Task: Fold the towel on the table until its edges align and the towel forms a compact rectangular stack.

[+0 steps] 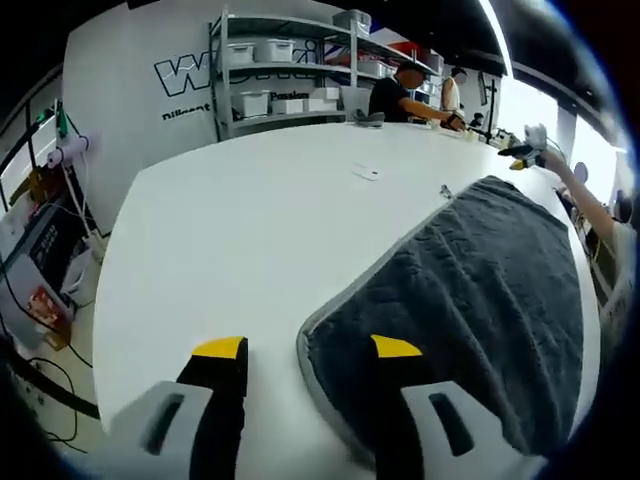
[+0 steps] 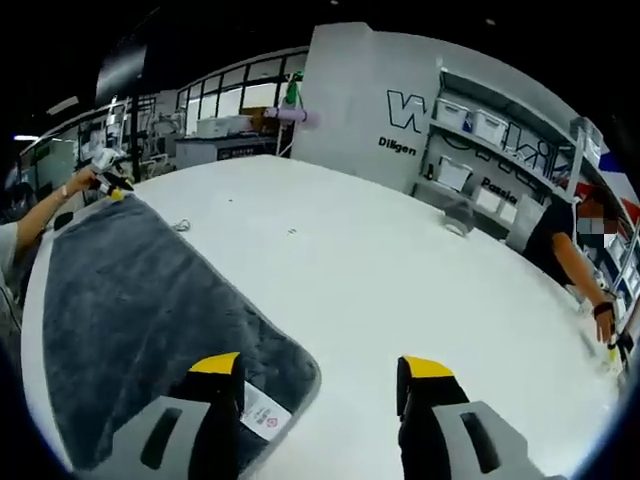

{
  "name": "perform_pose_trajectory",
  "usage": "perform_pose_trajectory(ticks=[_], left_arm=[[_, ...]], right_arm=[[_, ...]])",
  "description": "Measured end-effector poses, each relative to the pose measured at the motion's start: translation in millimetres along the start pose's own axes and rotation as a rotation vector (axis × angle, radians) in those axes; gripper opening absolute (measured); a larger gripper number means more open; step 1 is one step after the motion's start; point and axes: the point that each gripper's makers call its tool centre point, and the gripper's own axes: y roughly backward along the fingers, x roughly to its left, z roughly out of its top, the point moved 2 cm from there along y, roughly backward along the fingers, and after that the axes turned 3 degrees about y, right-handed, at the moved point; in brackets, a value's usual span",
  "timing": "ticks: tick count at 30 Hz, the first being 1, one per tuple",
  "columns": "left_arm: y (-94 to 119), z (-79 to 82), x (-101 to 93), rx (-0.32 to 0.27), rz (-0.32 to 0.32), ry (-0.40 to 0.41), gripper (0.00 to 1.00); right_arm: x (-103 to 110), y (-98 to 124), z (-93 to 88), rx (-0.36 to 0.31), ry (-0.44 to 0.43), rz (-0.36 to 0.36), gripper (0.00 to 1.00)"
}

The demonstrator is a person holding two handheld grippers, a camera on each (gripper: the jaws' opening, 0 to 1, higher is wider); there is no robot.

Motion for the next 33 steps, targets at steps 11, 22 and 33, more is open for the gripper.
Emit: perform_pose_trajectory(ticks=[11,22,33], left_arm=[[-1,-0.8,4.9,0.009,-0.001,0.015,0.45],[-6,-3.0,6.8,0.015,0.009,0.014,0.33],[-10,-3.9,-3.7,0.009,-0.008,0.014,0.23]], right_arm=[[8,-30,-17.5,0.016,-0.060,0.056,0.40],[15,-40,-20.3,0.018,-0.056,0.079,0.31],[23,-54,-27.0,0.021,-0.085,0.118,0.22]])
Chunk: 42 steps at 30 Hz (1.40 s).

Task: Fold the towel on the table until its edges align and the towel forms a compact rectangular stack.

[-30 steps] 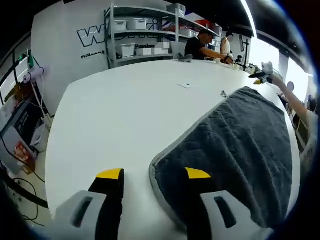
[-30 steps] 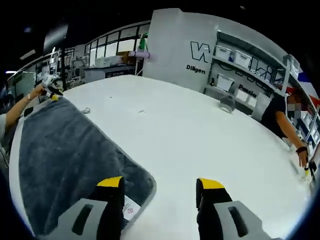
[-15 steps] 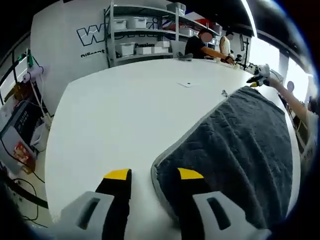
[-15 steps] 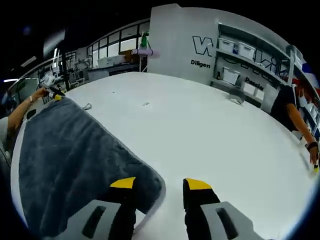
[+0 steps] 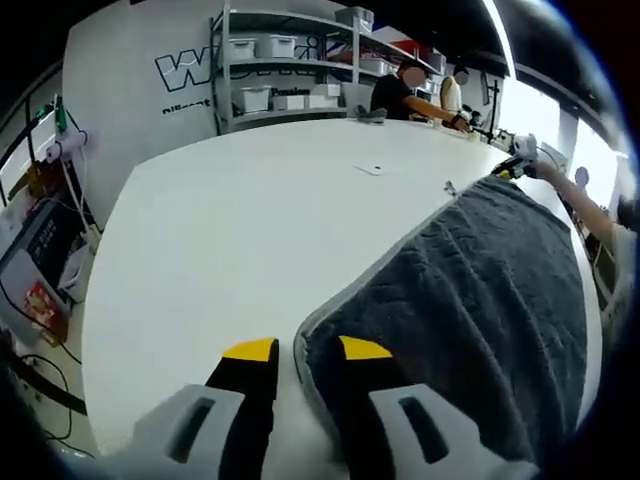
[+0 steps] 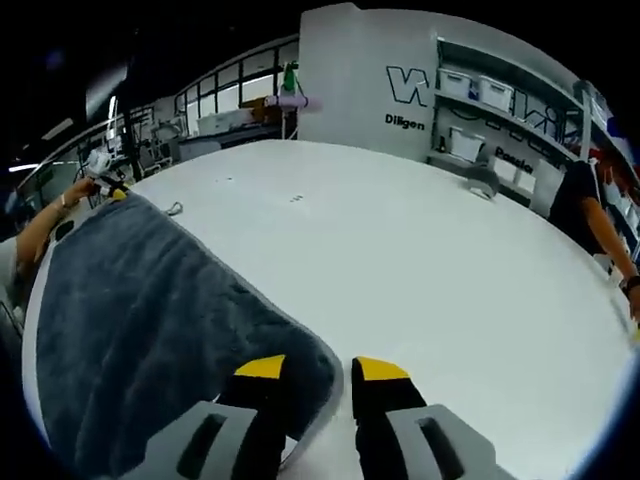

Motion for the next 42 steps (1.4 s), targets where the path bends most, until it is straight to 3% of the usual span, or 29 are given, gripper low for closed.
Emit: perform_pose_trajectory(ticks=[5,7,11,22,24,32,42], left_arm=[[-1,0.3,-1.5,-0.001,-0.018,-0.008,0.19],[0,0.0,-2.0,-0.006,-0.018,-0.003,0.18],[0,0.5,-1.9,-0.024,-0.026,0.007,0.11],[-1,3.8,1.5,-0.056,-0.012,0.041,0.04],[2,5.9,1.0,-0.070,0.023,0.009,0.04],[20,14.9,-1.9,-0.140,0.047,-0.002,0.04],[48,16.0,-7.5,-0.219,0.032,0.013,0.04]], right_arm=[[4,0,-1.5,-0.014,-0.013,0.014,0.19],[6,0,-1.3,-0.019,-0.018,0.027,0.13],[6,0,-0.7,-0.023,-0.021,0.023,0.09],[3,5,5.9,-0.023,0.048,-0.004,0.06],[2,9,8.4,-0.038,0.064,-0.023,0.05],[3,32,28.0,-0.149,0.157,-0.060,0.05],[14,69,28.8,-0.227,0.186,-0.068,0.05]])
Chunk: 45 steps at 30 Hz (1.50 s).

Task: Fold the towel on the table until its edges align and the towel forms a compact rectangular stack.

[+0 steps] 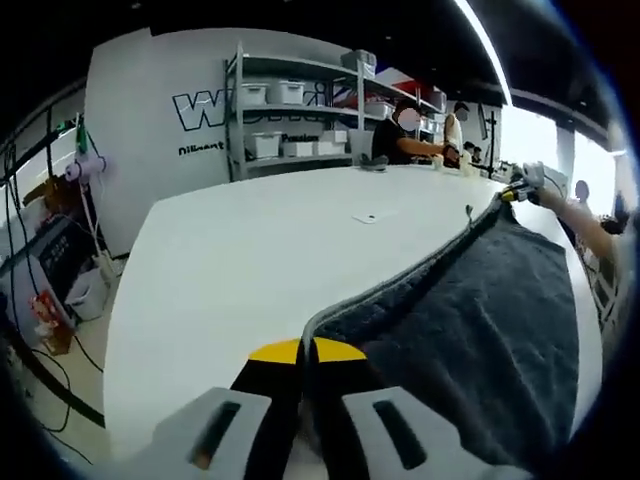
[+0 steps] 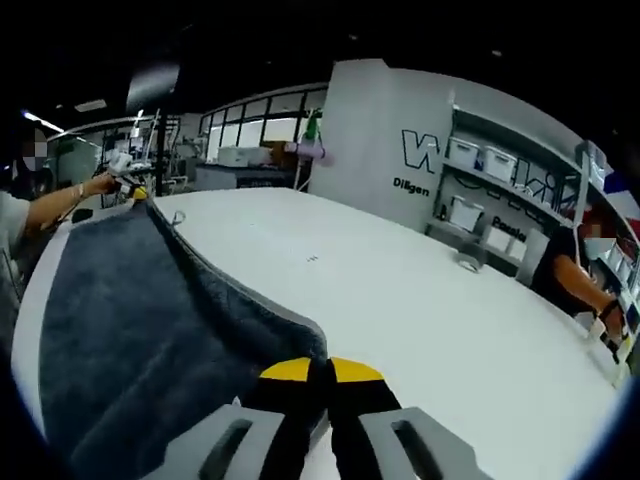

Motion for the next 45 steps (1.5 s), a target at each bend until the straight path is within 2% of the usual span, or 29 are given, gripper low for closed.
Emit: perform_pose_trajectory(ticks=[8,18,26,33,39,45], left_arm=[[28,5.3,-13.1,-0.022,0.006,-0.054,0.04],[68,4.3,-37.2,-0.044,0.008,-0.114,0.04],[99,-11.9,-56.3,-0.037,-0.004,-0.161,0.04],[121,-24.1,-76.0,-0.049,-0.020,-0.175,0.04],[138,-34.7,-89.5,-0.072,-0.014,-0.213,0.04],[155,-51.1,-97.1,-0.114,-0.032,-0.198,0.04]], right_arm=[[17,28,5.8,-0.024,0.049,-0.002,0.05],[46,65,-0.9,-0.035,0.110,0.036,0.05],[68,100,-7.0,-0.046,0.156,0.054,0.05],[89,127,-21.4,-0.045,0.177,0.062,0.05],[103,146,-29.7,-0.055,0.180,0.067,0.05],[116,156,-40.4,-0.056,0.172,0.072,0.05]])
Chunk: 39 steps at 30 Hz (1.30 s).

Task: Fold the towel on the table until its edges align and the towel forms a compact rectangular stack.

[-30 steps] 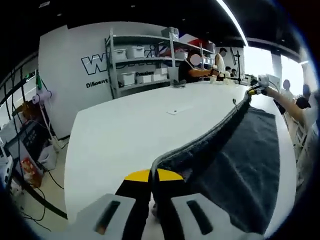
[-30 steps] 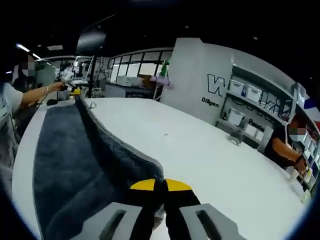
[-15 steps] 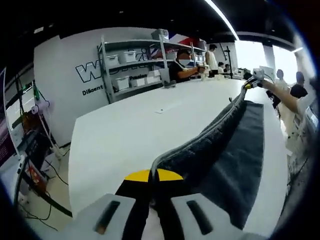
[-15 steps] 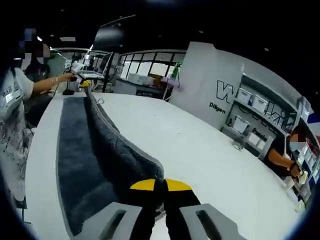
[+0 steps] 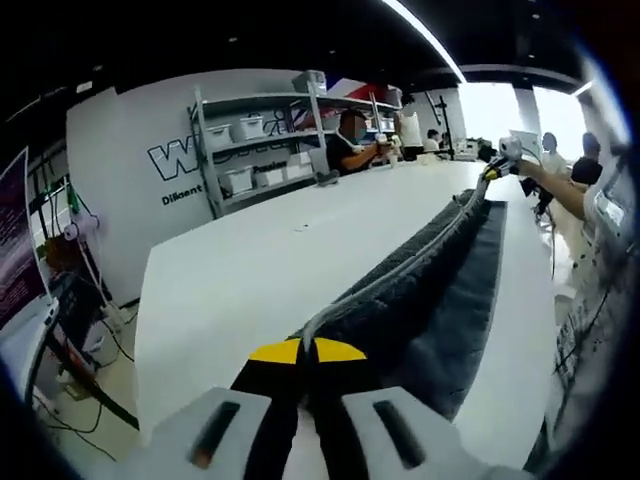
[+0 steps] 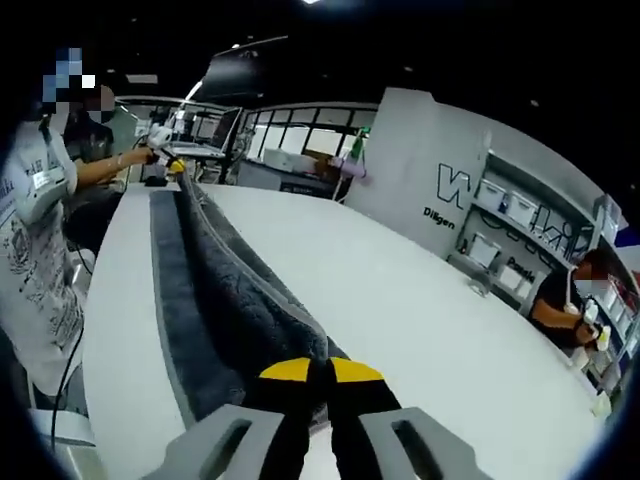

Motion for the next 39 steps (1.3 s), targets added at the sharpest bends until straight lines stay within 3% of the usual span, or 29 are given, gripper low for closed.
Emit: perform_pose_trajectory(ticks=[8,28,35,39], left_arm=[[22,-16.2,-17.1,-0.041,-0.046,-0.030,0.04],[35,-40.9,-31.2,-0.058,-0.082,-0.062,0.04],[31,-60.4,-39.4,0.030,-0.095,-0.096,0.05],[35,-65.3,-39.9,0.040,-0.099,-0.072,0.08]], right_arm=[[13,6,-12.7,-0.021,-0.049,0.013,0.05],[42,25,-34.3,-0.066,-0.099,0.056,0.05],[57,23,-45.8,-0.016,-0.111,0.105,0.07],[59,28,-55.3,0.033,-0.128,0.112,0.05]])
